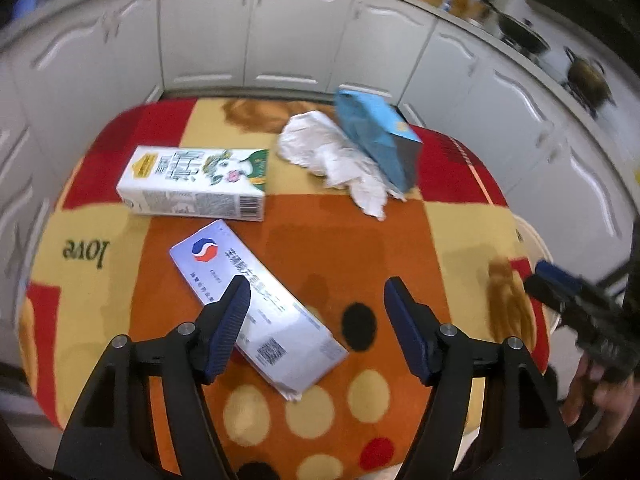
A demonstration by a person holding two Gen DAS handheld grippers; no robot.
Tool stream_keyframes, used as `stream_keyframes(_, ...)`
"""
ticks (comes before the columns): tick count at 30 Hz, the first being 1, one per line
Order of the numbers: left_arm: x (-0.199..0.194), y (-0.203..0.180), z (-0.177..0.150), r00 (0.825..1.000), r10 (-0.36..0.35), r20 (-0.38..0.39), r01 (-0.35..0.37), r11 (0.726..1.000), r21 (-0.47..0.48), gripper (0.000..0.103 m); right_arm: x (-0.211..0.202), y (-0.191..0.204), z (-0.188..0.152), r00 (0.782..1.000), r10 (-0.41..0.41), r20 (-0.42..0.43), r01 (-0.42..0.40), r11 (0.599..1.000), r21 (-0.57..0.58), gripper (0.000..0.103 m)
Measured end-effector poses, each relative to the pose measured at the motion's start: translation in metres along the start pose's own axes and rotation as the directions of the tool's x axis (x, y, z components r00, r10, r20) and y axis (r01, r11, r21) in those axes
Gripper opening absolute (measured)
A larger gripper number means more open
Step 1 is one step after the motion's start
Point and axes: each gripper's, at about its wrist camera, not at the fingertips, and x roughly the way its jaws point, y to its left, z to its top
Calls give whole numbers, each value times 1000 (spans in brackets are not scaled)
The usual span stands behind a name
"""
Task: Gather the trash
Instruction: 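Move both open grippers back over the remaining trash, then grasp the white tablet box with the left gripper while the right gripper grasps the blue snack bag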
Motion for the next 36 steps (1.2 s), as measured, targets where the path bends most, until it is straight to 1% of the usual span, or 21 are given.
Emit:
stream_keyframes(3, 15, 0, 6, 1000, 24, -18, -24, 1000, -15, 69, 4, 7, -1, 1000, 12, -13, -12, 1000, -16, 75)
stream_keyframes(5, 21, -2, 9, 999, 23, -22, -24, 1000, -12, 69, 6, 12, -2, 1000, 15, -18, -16, 999, -34, 75)
stream_keyframes(8, 27, -7, 12, 999, 17, -34, -17, 1000, 22, 69, 7, 13, -3, 1000, 14, -21, -15, 999, -41, 75)
stream_keyframes(9, 28, -9, 11, 998, 27, -48, -24, 998, 53, 69, 8, 12, -2, 1000, 15, -21, -16, 999, -36, 75)
stream_keyframes(12, 21, -4, 7, 995, 41, -90, -32, 995, 99, 69, 9, 10, -2, 1000, 20, -23, -20, 999, -24, 75)
stream_keyframes(14, 15, 5, 3, 992, 57, -112, -44, 992, 117, 69, 10, 8, -2, 999, 24, -26, -24, 1000, -18, 76)
stream_keyframes(15, 12, 12, 1, 991, 67, -119, -54, 992, 110, 69, 11, 8, -2, 999, 28, -26, -28, 999, -15, 76)
stream_keyframes(16, 9, 18, 1, 991, 60, -123, -49, 995, 92, 69, 12, 9, -1, 999, 34, -26, -34, 999, -12, 76)
stream_keyframes(17, 5, 24, 2, 992, 32, -121, -25, 998, 61, 69, 13, 9, -1, 999, 38, -28, -38, 999, -11, 76)
stream_keyframes(18, -1, 27, 3, 994, -7, -108, 11, 1000, 28, 69, 15, 10, -1, 999, 41, -30, -41, 999, -11, 76)
stream_keyframes(19, -5, 28, 6, 995, -31, -91, 32, 999, 10, 69, 16, 11, -1, 999, 44, -32, -44, 999, -12, 76)
stream_keyframes(21, -12, 23, 12, 997, -62, -41, 62, 998, -7, 69, 20, 17, -2, 998, 53, -40, -54, 998, -18, 76)
stream_keyframes(22, -13, 18, 15, 997, -78, -30, 77, 997, -7, 69, 21, 19, -3, 997, 56, -44, -57, 998, -23, 76)
stream_keyframes(25, -1, -1, 23, 986, -161, -31, 161, 987, 0, 69, 21, 22, -5, 997, 55, -51, -57, 998, -41, 76)
stream_keyframes(27, 14, -13, 24, 980, -190, -64, 191, 982, 9, 69, 19, 20, -6, 997, 49, -51, -51, 998, -40, 76)
stream_keyframes(29, 27, -17, 23, 977, -186, -105, 188, 982, 10, 69, 17, 16, -6, 998, 40, -49, -42, 999, -30, 76)
stream_keyframes(30, 33, -16, 20, 975, -172, -138, 175, 985, 8, 69, 16, 13, -6, 998, 36, -47, -37, 999, -23, 76)
stream_keyframes(32, 35, -9, 15, 975, -144, -170, 147, 989, 6, 69, 13, 8, -6, 999, 31, -42, -31, 999, -9, 76)
stream_keyframes(34, 25, 3, 7, 977, -115, -179, 120, 993, 15, 69, 13, 4, -5, 999, 32, -39, -32, 999, 6, 77)
stream_keyframes(36, 12, 18, -1, 978, -105, -182, 110, 994, 16, 69, 14, 4, -4, 998, 39, -40, -38, 999, 12, 77)
